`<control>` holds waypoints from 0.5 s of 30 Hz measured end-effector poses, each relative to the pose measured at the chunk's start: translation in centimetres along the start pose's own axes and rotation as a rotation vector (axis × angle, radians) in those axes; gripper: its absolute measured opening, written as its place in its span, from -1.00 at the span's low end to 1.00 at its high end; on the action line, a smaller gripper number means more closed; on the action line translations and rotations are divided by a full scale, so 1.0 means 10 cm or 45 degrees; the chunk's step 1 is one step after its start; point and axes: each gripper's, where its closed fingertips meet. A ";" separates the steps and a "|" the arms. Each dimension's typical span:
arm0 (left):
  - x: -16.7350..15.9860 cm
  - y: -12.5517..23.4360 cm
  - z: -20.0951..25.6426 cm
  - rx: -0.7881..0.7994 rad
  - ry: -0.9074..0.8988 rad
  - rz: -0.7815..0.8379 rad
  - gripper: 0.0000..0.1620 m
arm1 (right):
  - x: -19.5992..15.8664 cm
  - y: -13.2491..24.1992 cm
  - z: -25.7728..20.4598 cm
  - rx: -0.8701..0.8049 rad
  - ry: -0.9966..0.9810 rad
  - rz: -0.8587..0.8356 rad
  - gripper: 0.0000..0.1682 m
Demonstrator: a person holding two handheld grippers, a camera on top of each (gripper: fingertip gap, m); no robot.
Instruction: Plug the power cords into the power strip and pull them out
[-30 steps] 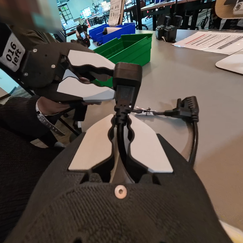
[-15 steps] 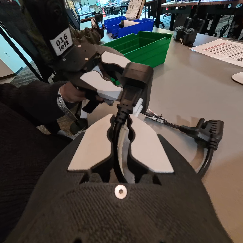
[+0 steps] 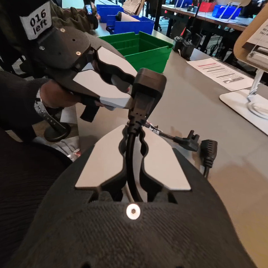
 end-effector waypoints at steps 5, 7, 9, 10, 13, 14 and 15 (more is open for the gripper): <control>-0.06 0.01 -0.02 -0.099 0.089 0.010 -0.64 | 0.00 -0.05 -0.10 0.019 -0.049 -0.014 -0.80; -0.08 0.00 -0.02 -0.101 0.084 0.000 -0.63 | -0.02 -0.05 -0.10 0.040 -0.053 -0.022 -0.79; -0.09 0.00 -0.01 -0.080 0.057 -0.007 -0.63 | -0.04 -0.04 -0.09 0.078 -0.092 -0.015 -0.80; -0.09 -0.01 -0.01 -0.077 0.043 -0.011 -0.63 | -0.04 -0.03 -0.08 0.100 -0.108 -0.008 -0.80; -0.08 0.01 -0.02 -0.042 -0.018 -0.012 -0.64 | -0.03 -0.02 -0.08 0.152 -0.155 0.019 -0.81; -0.08 0.00 -0.02 -0.038 0.005 -0.014 -0.64 | -0.03 -0.02 -0.08 0.154 -0.161 0.022 -0.81; -0.08 0.00 -0.03 -0.034 0.016 -0.012 -0.64 | -0.03 -0.02 -0.07 0.152 -0.160 0.028 -0.81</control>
Point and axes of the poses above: each gripper's, where its closed fingertips meet, y back along the fingers, x out of its top, z = x × y across the jaws, and after that the axes turned 4 degrees about -z, right-handed
